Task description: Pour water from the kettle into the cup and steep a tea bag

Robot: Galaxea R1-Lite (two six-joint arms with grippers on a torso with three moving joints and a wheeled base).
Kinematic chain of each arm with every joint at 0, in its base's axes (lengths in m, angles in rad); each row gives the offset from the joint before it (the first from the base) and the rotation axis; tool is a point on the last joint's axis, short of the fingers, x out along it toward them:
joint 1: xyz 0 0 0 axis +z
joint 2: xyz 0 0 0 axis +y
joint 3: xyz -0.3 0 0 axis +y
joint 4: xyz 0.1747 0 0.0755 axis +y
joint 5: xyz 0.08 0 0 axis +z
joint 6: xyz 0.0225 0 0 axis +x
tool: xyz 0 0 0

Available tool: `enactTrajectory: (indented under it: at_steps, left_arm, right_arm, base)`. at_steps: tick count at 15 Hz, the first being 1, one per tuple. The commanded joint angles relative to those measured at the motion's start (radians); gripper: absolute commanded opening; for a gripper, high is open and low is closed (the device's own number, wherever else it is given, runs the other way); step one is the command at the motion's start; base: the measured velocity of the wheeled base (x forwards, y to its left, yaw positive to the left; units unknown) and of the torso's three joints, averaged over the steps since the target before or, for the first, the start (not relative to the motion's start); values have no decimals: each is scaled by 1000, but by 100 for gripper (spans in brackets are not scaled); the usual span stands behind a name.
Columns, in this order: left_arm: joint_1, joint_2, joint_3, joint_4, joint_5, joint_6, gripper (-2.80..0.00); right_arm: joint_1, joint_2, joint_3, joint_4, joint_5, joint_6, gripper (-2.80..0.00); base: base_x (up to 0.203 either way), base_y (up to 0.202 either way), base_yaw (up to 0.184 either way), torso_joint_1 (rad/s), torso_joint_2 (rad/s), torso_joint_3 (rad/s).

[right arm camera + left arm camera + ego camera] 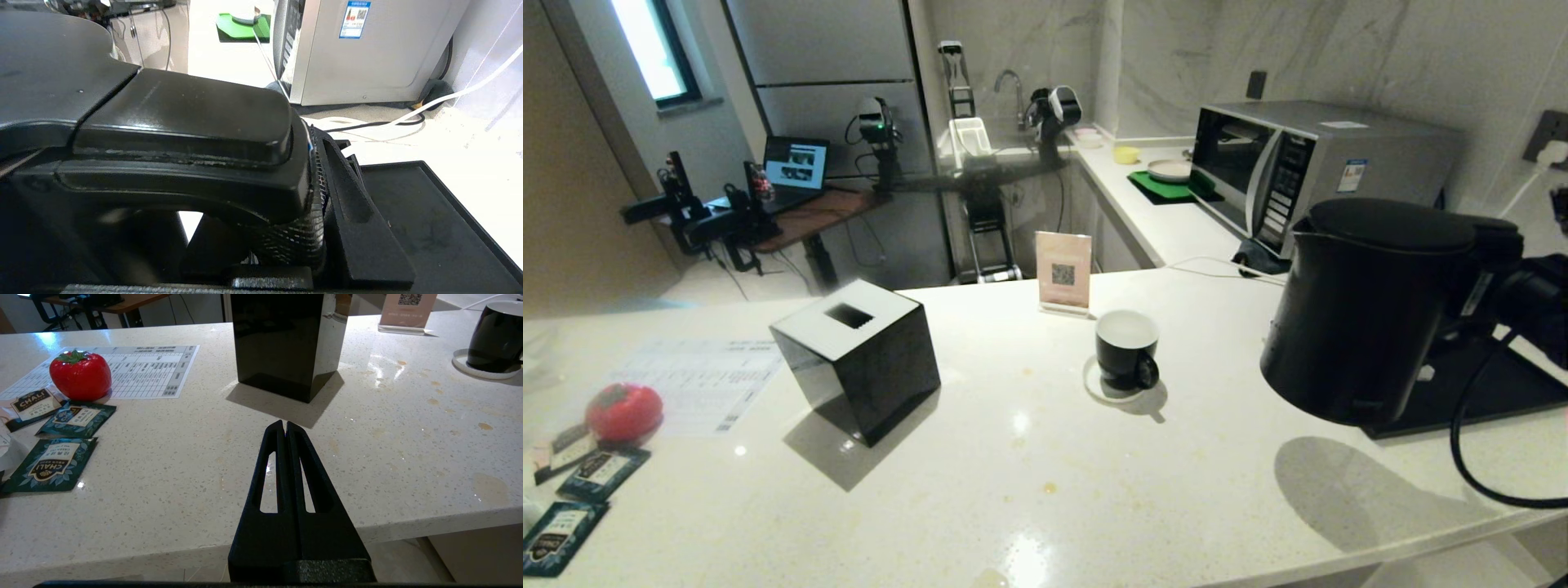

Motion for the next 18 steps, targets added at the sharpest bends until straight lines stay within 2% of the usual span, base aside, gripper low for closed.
enactTrajectory:
  at_steps: [1, 3, 18]
  left_arm:
    - [0, 1, 0, -1, 1, 0, -280]
    - [0, 1, 0, -1, 1, 0, -280]
    - [0, 1, 0, -1, 1, 0, -280]
  right_arm:
    - [9, 30, -26, 5, -1, -3, -280]
    - [18, 57, -52, 15, -3, -11, -280]
    - [95, 319, -366, 118, -6, -233, -280]
  base:
    - [0, 0, 0, 0, 0, 0]
    - [0, 0, 0, 0, 0, 0]
    - [0, 0, 0, 0, 0, 0]
